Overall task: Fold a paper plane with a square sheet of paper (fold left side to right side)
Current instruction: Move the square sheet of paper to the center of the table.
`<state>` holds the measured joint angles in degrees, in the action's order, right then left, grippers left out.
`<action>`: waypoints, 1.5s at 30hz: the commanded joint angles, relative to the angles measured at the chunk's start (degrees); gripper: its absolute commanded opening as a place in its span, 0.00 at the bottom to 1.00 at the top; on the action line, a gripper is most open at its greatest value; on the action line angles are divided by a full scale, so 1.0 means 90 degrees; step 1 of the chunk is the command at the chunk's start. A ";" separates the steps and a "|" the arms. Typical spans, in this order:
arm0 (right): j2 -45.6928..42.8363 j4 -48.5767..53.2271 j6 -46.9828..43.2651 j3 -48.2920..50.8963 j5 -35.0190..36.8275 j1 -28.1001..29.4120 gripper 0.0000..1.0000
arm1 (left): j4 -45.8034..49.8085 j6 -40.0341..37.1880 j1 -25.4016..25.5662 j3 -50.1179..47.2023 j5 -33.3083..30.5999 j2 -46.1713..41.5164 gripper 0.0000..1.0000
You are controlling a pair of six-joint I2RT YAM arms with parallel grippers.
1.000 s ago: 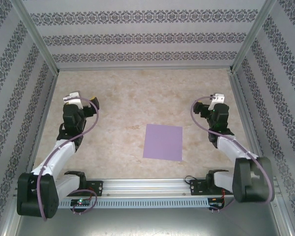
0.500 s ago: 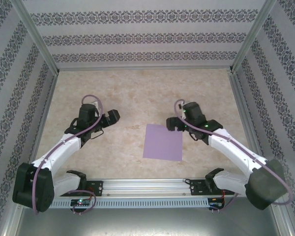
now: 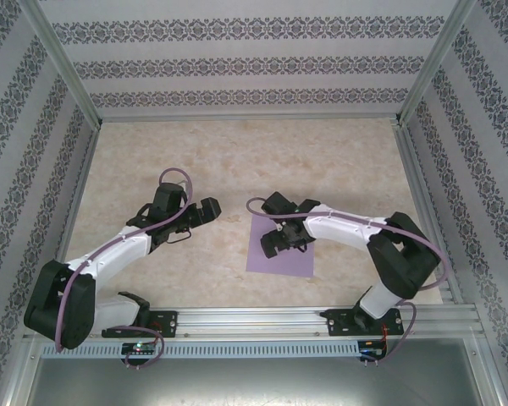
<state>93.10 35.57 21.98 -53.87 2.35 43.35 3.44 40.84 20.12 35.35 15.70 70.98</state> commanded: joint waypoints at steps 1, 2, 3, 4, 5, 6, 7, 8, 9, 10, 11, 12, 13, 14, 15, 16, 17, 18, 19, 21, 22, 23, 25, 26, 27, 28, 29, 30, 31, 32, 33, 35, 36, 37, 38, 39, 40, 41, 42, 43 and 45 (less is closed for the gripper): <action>0.0332 0.0024 0.0062 -0.0206 0.0149 0.0029 0.98 | 0.0015 0.0022 0.0074 0.0209 -0.0208 -0.0157 1.00; 0.0431 -0.0013 0.0040 -0.0226 0.0135 0.0027 0.98 | 0.0056 0.0010 0.0075 0.0205 -0.0243 -0.0185 1.00; 0.0528 -0.0035 0.0048 -0.0253 0.0157 0.0037 0.98 | 0.0099 0.0000 0.0070 0.0219 -0.0282 -0.0204 1.00; 0.0610 -0.0051 0.0041 -0.0283 0.0162 0.0037 0.98 | 0.0131 0.0000 0.0075 0.0222 -0.0315 -0.0217 1.00; 0.0700 -0.0064 0.0029 -0.0317 0.0169 0.0056 0.98 | 0.0161 0.0003 0.0069 0.0221 -0.0342 -0.0235 1.00; 0.0784 -0.0065 0.0034 -0.0365 0.0215 0.0055 0.98 | 0.0172 0.0002 0.0071 0.0219 -0.0354 -0.0263 1.00; 0.0861 -0.0060 0.0046 -0.0415 0.0231 0.0062 0.98 | 0.0183 -0.0002 0.0075 0.0222 -0.0374 -0.0276 1.00; 0.0939 -0.0067 0.0045 -0.0477 0.0254 0.0057 0.98 | 0.0203 0.0000 0.0072 0.0207 -0.0400 -0.0295 1.00; 0.1017 -0.0092 0.0065 -0.0536 0.0280 0.0059 0.98 | 0.0214 0.0004 0.0074 0.0210 -0.0423 -0.0322 1.00; 0.1099 -0.0127 0.0068 -0.0604 0.0297 0.0055 0.98 | 0.0246 0.0003 0.0069 0.0210 -0.0446 -0.0336 1.00; 0.1181 -0.0166 0.0075 -0.0695 0.0323 0.0063 0.98 | 0.0270 0.0011 0.0075 0.0219 -0.0477 -0.0352 1.00; 0.1293 -0.0199 0.0070 -0.0803 0.0358 0.0055 0.98 | 0.0295 -0.0001 0.0071 0.0218 -0.0497 -0.0371 1.00; 0.1405 -0.0212 0.0070 -0.0910 0.0383 0.0048 0.98 | 0.0318 -0.0005 0.0075 0.0219 -0.0522 -0.0387 1.00; 0.1539 -0.0222 0.0070 -0.1083 0.0420 0.0044 0.98 | 0.0338 -0.0006 0.0069 0.0218 -0.0538 -0.0406 1.00; 0.1679 -0.0239 0.0057 -0.1258 0.0431 0.0036 0.98 | 0.0360 0.0003 0.0070 0.0219 -0.0541 -0.0418 1.00; 0.1804 -0.0256 0.0030 -0.1419 0.0423 0.0021 0.98 | 0.0378 -0.0016 0.0070 0.0229 -0.0546 -0.0424 1.00; 0.1950 -0.0270 -0.0007 -0.1604 0.0413 0.0021 0.98 | 0.0409 -0.0009 0.0074 0.0234 -0.0546 -0.0441 1.00; 0.2094 -0.0272 -0.0052 -0.1811 0.0399 0.0008 0.98 | 0.0440 -0.0016 0.0077 0.0239 -0.0550 -0.0450 1.00; 0.2214 -0.0262 -0.0090 -0.1993 0.0384 -0.0010 0.98 | 0.0470 -0.0009 0.0069 0.0251 -0.0546 -0.0455 1.00; 0.2455 -0.0232 -0.0137 -0.2383 0.0296 -0.0063 0.98 | 0.0514 0.0001 0.0072 0.0248 -0.0539 -0.0482 1.00; 0.2524 -0.0217 -0.0163 -0.2509 0.0278 -0.0083 0.98 | 0.0542 0.0008 0.0074 0.0261 -0.0543 -0.0492 1.00; 0.2572 -0.0193 -0.0195 -0.2619 0.0282 -0.0098 0.98 | 0.0573 0.0023 0.0075 0.0258 -0.0541 -0.0494 1.00; 0.2527 -0.0181 -0.0240 -0.2734 0.0300 -0.0112 0.98 | 0.0632 0.0057 0.0074 0.0255 -0.0542 -0.0497 1.00; 0.2421 -0.0207 -0.0249 -0.2727 0.0300 -0.0125 0.98 | 0.0655 0.0088 0.0070 0.0258 -0.0530 -0.0489 1.00; 0.2273 -0.0246 -0.0257 -0.2695 0.0260 -0.0142 0.98 | 0.0653 0.0118 0.0069 0.0261 -0.0489 -0.0470 1.00; 0.2110 -0.0270 -0.0263 -0.2655 0.0238 -0.0169 0.98 | 0.0618 0.0139 0.0074 0.0261 -0.0437 -0.0442 1.00; 0.1902 -0.0297 -0.0259 -0.2581 0.0246 -0.0204 0.98 | 0.0583 0.0171 0.0070 0.0276 -0.0337 -0.0378 1.00; 0.1678 -0.0356 -0.0274 -0.2480 0.0248 -0.0264 0.98 | 0.0518 0.0197 0.0071 0.0298 -0.0192 -0.0278 0.99; 0.1492 -0.0396 -0.0269 -0.2391 0.0239 -0.0328 0.98 | 0.0438 0.0200 0.0075 0.0330 -0.0034 -0.0173 0.98; 0.1299 -0.0429 -0.0254 -0.2298 0.0213 -0.0442 0.98 | 0.0332 0.0244 0.0070 0.0384 0.0182 -0.0021 0.96; 0.1140 -0.0469 -0.0246 -0.2178 0.0163 -0.0574 0.98 | 0.0203 0.0272 0.0077 0.0444 0.0429 0.0175 0.93; 0.1005 -0.0495 -0.0271 -0.2003 0.0115 -0.0853 0.98 | -0.0053 0.0325 0.0126 0.0589 0.0872 0.0599 0.87; 0.1017 -0.0472 -0.0288 -0.1948 0.0098 -0.1008 0.98 | -0.0159 0.0354 0.0187 0.0699 0.1051 0.0825 0.84; 0.1057 -0.0466 -0.0310 -0.1918 0.0048 -0.1138 0.98 | -0.0235 0.0387 0.0254 0.0802 0.1179 0.1068 0.81; 0.1113 -0.0495 -0.0322 -0.1873 0.0000 -0.1286 0.98 | -0.0302 0.0414 0.0345 0.0945 0.1292 0.1333 0.77; 0.1183 -0.0550 -0.0331 -0.1848 -0.0061 -0.1421 0.98 | -0.0372 0.0441 0.0457 0.1074 0.1391 0.1587 0.73; 0.1243 -0.0598 -0.0350 -0.1836 -0.0129 -0.1531 0.98 | -0.0455 0.0471 0.0543 0.1191 0.1458 0.1775 0.70; 0.1325 -0.0613 -0.0360 -0.1868 -0.0145 -0.1630 0.98 | -0.0547 0.0534 0.0649 0.1314 0.1516 0.2033 0.67; 0.1402 -0.0620 -0.0377 -0.1911 -0.0154 -0.1701 0.98 | -0.0582 0.0594 0.0738 0.1436 0.1548 0.2250 0.64; 0.1469 -0.0625 -0.0403 -0.1950 -0.0154 -0.1754 0.98 | -0.0616 0.0643 0.0804 0.1536 0.1553 0.2429 0.62; 0.1628 -0.0621 -0.0432 -0.2064 -0.0197 -0.1826 0.98 | -0.0676 0.0761 0.0939 0.1696 0.1534 0.2769 0.59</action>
<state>105.73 30.13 19.33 -71.83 2.09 27.11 0.40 45.41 27.03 48.36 27.14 93.19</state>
